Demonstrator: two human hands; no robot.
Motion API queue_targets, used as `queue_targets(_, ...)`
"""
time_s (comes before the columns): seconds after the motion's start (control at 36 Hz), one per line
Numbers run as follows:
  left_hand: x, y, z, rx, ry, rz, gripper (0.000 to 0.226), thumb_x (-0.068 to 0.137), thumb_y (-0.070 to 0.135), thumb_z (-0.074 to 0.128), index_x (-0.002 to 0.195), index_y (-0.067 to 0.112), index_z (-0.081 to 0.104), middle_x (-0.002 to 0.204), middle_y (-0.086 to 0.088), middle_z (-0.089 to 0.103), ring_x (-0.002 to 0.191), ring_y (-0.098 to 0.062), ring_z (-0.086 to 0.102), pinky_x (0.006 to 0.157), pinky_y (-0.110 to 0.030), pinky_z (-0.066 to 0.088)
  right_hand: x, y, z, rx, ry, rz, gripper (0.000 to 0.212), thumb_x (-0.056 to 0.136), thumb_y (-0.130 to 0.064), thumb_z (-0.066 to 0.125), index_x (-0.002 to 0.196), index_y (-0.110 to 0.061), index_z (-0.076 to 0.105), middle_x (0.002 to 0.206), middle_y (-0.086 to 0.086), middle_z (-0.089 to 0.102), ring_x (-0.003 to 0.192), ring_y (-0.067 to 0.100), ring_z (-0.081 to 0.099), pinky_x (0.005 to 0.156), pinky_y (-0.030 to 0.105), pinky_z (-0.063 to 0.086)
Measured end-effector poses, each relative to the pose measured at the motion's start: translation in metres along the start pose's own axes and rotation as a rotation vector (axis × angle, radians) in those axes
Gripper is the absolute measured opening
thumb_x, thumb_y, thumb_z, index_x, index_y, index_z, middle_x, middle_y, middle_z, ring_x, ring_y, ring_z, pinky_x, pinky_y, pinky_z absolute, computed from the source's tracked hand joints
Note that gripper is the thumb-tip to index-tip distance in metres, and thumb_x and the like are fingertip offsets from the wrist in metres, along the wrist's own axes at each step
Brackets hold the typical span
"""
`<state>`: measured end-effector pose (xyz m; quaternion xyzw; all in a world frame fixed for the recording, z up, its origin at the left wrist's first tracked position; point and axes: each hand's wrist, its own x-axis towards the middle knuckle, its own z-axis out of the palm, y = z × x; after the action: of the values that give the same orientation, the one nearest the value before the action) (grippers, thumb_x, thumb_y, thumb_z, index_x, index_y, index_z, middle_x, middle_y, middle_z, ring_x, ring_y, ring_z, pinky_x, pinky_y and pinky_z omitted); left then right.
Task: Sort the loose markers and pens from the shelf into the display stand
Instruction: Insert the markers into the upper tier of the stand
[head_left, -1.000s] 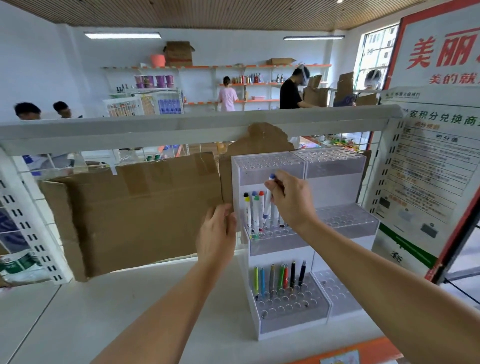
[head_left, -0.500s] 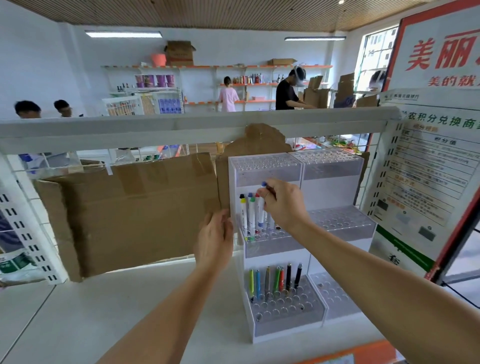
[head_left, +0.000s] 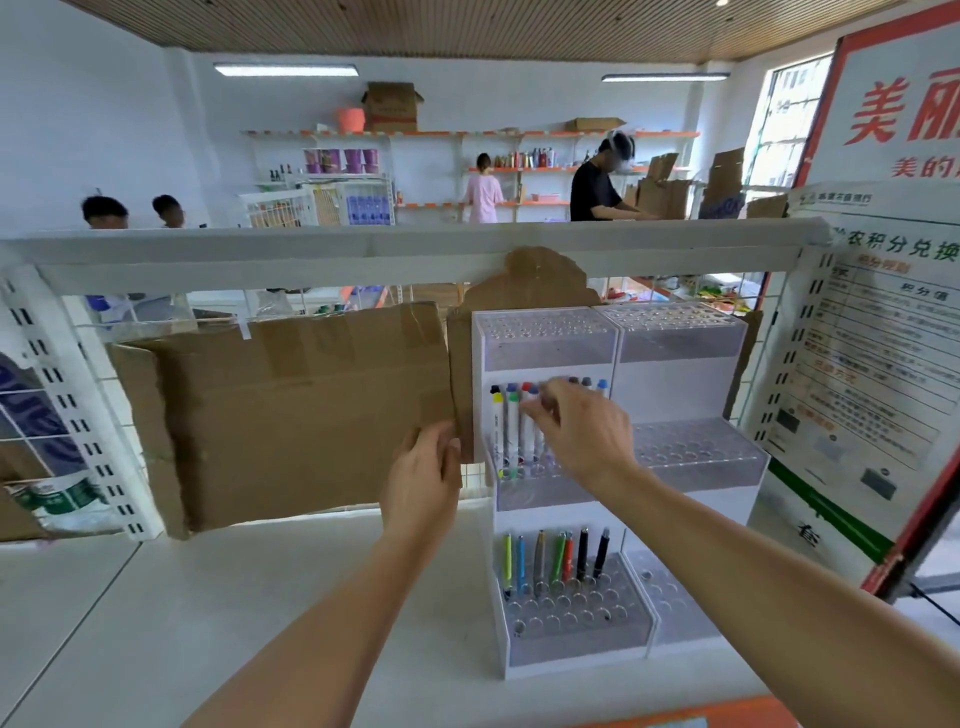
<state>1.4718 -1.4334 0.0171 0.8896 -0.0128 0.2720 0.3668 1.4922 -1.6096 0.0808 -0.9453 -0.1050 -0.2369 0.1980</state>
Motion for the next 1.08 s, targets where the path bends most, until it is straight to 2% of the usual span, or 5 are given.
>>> queue_targets(0.19, -0.017, -0.010, -0.023, 0.169, 0.003, -0.098, 0.036, 0.099, 0.030, 0.040, 0.130, 0.016, 0.053, 0.123, -0.010, 0.058, 0.112, -0.031, 0.052, 0.080, -0.037, 0.042, -0.008, -0.020, 0.009, -0.022, 0.346, -0.290, 0.017, 0.090, -0.026, 0.053, 0.080, -0.014, 0.056, 0.070, -0.001, 0.057, 0.060, 0.013, 0.046, 0.058, 0.024, 0.032)
queue_targets(0.31, -0.033, -0.023, -0.040, 0.163, 0.044, -0.141, 0.047, 0.096, 0.039, 0.038, 0.125, 0.008, 0.057, 0.117, -0.016, 0.060, 0.108, -0.036, 0.052, 0.088, -0.040, 0.040, -0.007, -0.028, 0.010, 0.062, 0.204, -0.227, 0.012, 0.096, -0.012, 0.051, 0.083, -0.010, 0.054, 0.070, 0.001, 0.054, 0.059, 0.016, 0.044, 0.048, 0.020, 0.017)
queue_targets(0.44, -0.051, -0.029, -0.045, 0.117, 0.084, -0.190, 0.077, 0.077, 0.058, 0.020, 0.118, 0.007, 0.061, 0.109, -0.014, 0.063, 0.102, -0.034, 0.053, 0.089, -0.044, 0.042, -0.001, -0.029, 0.003, 0.036, 0.116, -0.192, 0.017, 0.100, -0.024, 0.044, 0.087, -0.015, 0.049, 0.075, -0.002, 0.052, 0.062, 0.016, 0.047, 0.052, 0.024, 0.026)
queue_targets(0.61, -0.064, -0.024, -0.049, 0.147, 0.033, -0.215, 0.037, 0.097, 0.032, 0.043, 0.127, 0.012, 0.053, 0.121, -0.010, 0.056, 0.113, -0.029, 0.047, 0.094, -0.042, 0.041, -0.013, -0.009, 0.001, 0.014, 0.078, -0.334, 0.020, 0.098, -0.030, 0.048, 0.105, -0.013, 0.056, 0.091, -0.004, 0.056, 0.073, 0.016, 0.055, 0.059, 0.029, 0.044)
queue_targets(1.08, -0.040, -0.018, -0.028, 0.107, -0.008, -0.206, 0.035, 0.098, 0.029, 0.045, 0.130, 0.017, 0.053, 0.124, -0.008, 0.055, 0.114, -0.028, 0.050, 0.093, -0.037, 0.041, 0.012, -0.010, -0.005, 0.301, 0.015, 0.061, 0.011, 0.097, -0.019, 0.051, 0.092, -0.011, 0.057, 0.082, 0.005, 0.060, 0.068, 0.014, 0.050, 0.049, 0.017, 0.031)
